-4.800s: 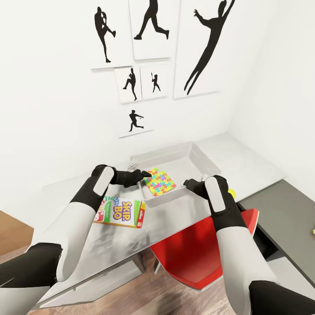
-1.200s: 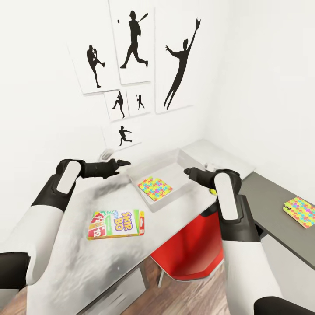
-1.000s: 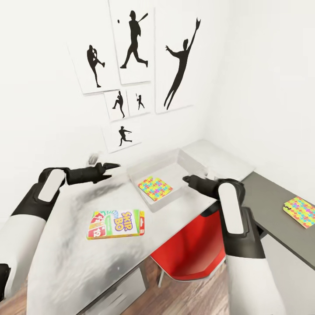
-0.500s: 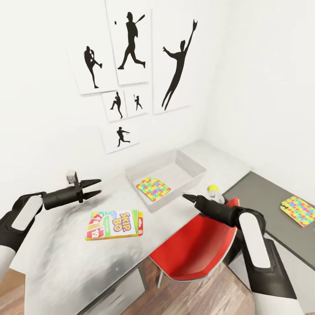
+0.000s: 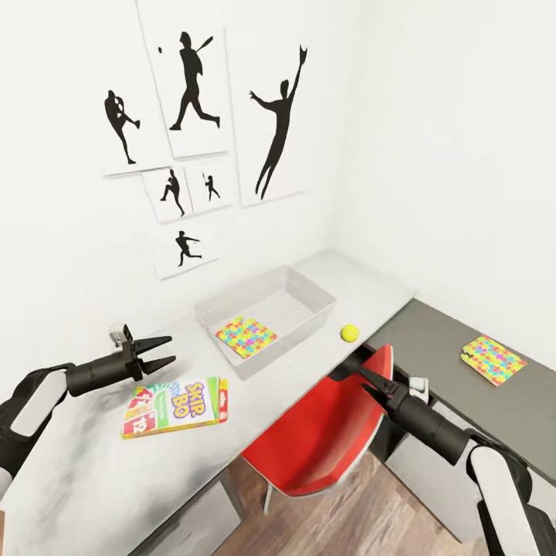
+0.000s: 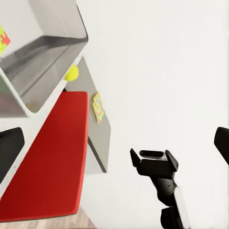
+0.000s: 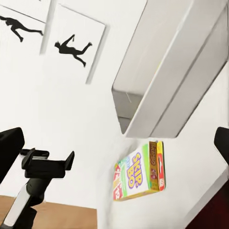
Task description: Put all the toys in the child's room - the three board games (two on the bed and one on the table), the two jigsaw puzzles on the table, and the tennis ball on the table - inside the toy box on the table in the child's room.
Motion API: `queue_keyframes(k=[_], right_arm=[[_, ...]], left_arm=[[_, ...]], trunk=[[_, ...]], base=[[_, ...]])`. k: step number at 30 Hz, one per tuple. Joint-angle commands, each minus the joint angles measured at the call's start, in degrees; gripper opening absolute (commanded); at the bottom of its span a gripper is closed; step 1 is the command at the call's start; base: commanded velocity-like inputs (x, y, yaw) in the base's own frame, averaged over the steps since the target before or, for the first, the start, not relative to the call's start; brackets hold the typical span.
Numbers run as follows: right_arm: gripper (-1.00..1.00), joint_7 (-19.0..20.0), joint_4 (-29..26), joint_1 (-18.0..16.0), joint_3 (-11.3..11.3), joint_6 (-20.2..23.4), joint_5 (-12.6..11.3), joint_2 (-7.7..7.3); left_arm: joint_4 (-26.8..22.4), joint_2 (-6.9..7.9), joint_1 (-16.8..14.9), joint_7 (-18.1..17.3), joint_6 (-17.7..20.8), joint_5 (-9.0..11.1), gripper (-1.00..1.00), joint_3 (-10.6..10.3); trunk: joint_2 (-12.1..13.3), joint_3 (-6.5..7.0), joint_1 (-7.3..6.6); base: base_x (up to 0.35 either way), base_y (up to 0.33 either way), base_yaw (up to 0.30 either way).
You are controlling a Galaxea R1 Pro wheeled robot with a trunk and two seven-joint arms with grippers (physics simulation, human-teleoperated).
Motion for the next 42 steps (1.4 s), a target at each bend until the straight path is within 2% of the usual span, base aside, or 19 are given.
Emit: queue_keyframes(k=[1, 2, 5, 12, 34, 42], right_arm=[[1.00, 1.5, 0.0, 0.2, -0.3, 0.2, 0.2, -0.19], [1.00, 3.2, 0.0, 0.6, -0.6, -0.1, 0.3, -0.68], [1.00, 5.0, 0.2, 1.0, -0.8, -0.3, 0.4, -1.33], [1.00, 6.1, 0.3, 1.2, -1.0, -0.5, 0.7, -1.79], [1.00, 6.2, 0.4, 1.3, -1.2, -0.7, 0.9, -1.95], [1.00, 6.2, 0.4, 1.3, -1.2, -2.3, 0.9, -2.01]], left_arm=[[-0.3, 0.06, 0.0, -0.4, 0.2, 0.1, 1.00, -0.1], [-0.7, 0.07, 0.1, -0.9, 0.3, 0.0, 1.00, -0.1], [-1.1, 0.05, 0.3, -1.8, 0.3, -0.2, 1.00, -0.2], [-1.3, 0.26, 0.5, -2.4, 0.3, -0.3, 1.00, -0.1], [-1.3, 0.34, 0.7, -2.6, 0.3, -0.3, 1.00, -0.1], [-1.3, 0.34, 0.7, -2.6, 0.3, -0.3, 1.00, -0.1]], trunk=[[-0.1, -0.03, 0.04], [-0.1, 0.04, 0.04], [-0.1, 0.24, 0.04], [-0.1, 0.73, 0.04], [-0.1, 1.11, 0.04], [-0.1, 1.37, 0.04]], base=[[0.000, -0.204, -0.176], [0.000, -0.225, -0.177], [0.000, -0.168, -0.178], [-0.002, -0.051, -0.182], [-0.034, 0.014, -0.045], [-0.018, 0.000, -0.131]])
